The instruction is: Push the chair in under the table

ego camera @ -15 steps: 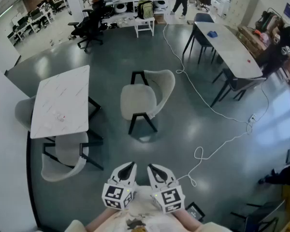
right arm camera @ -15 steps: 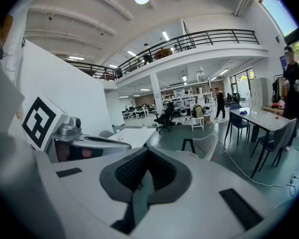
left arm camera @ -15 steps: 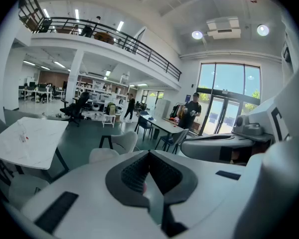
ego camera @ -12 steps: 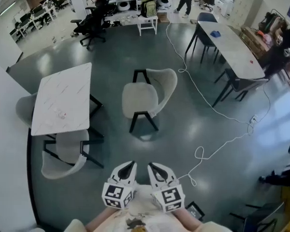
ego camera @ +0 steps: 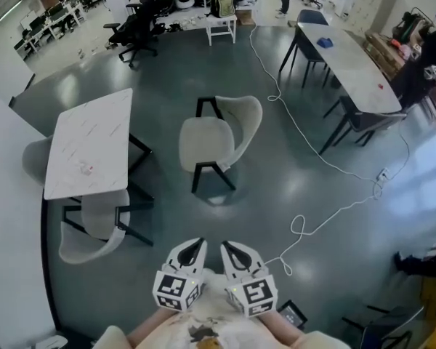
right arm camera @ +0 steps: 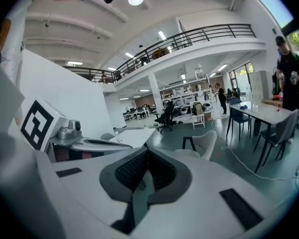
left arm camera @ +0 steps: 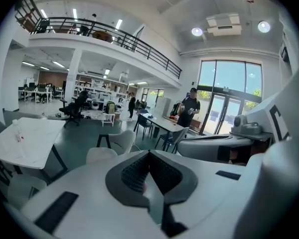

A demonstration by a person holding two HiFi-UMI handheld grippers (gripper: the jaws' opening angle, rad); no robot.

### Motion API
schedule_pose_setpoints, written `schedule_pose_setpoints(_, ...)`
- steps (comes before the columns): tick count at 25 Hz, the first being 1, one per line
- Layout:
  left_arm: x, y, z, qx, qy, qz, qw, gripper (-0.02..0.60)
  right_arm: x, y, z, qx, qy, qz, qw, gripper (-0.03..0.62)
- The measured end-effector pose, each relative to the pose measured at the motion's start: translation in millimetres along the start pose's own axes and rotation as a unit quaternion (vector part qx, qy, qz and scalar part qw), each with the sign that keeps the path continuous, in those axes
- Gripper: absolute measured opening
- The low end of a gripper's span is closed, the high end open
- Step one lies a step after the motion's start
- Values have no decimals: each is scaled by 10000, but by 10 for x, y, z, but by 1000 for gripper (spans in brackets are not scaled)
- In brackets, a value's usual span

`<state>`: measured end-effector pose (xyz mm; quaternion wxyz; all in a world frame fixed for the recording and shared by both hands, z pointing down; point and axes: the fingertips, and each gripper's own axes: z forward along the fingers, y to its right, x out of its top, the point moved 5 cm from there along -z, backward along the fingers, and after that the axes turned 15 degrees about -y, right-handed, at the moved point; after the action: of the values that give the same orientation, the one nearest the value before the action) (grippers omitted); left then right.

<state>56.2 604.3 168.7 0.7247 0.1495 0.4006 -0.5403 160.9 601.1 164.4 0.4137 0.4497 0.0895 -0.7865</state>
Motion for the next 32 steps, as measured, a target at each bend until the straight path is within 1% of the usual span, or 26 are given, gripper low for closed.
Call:
schedule_pose_setpoints(2,17,32,78,45,7,-8,10000,9,-16,64,28,169,75,160,9997,9)
schedule_pose_setpoints(4,19,60,149,101,-23,-59,9999,9,-35,149,39,223,89,181,9995,9)
schedule_pose_setpoints(7,65,27,253,158,-98,-176,9997,9,-6,319,50,199,31,236,9995,9)
schedule_pose_setpoints(9,131,-19,341,148,-148,-185,9996,9,36,418,93,184,33,324,9993,9)
schedule_pose_setpoints(13,253,-125,594,-12,-246,-126,9996,9,104,602,312,115,-96,466,9988,9)
schedule_pose_setpoints(16,429,-402,832,-131,-257,-255,9993,9,301,768,580,-56,-187,395,9990,9)
schedule_pose_setpoints(19,721,-769,1074,-276,-214,-418,9985,9,642,898,911,-181,-281,313,9990,9)
schedule_pose_setpoints(22,1056,-1137,1223,-444,-94,-361,9983,9,1067,912,1252,-238,-234,149,9993,9)
schedule_pose_setpoints(26,1431,-1692,1329,-594,8,-315,9977,9,1525,937,1698,-354,-321,8,9989,9)
schedule_pose_setpoints(30,1699,-2154,1420,-690,75,-393,9968,9,1880,1041,2011,-520,-347,-92,9980,9)
schedule_pose_setpoints(32,1809,-2302,1499,-725,75,-427,9964,9,1986,1132,2168,-480,-398,-27,9980,9)
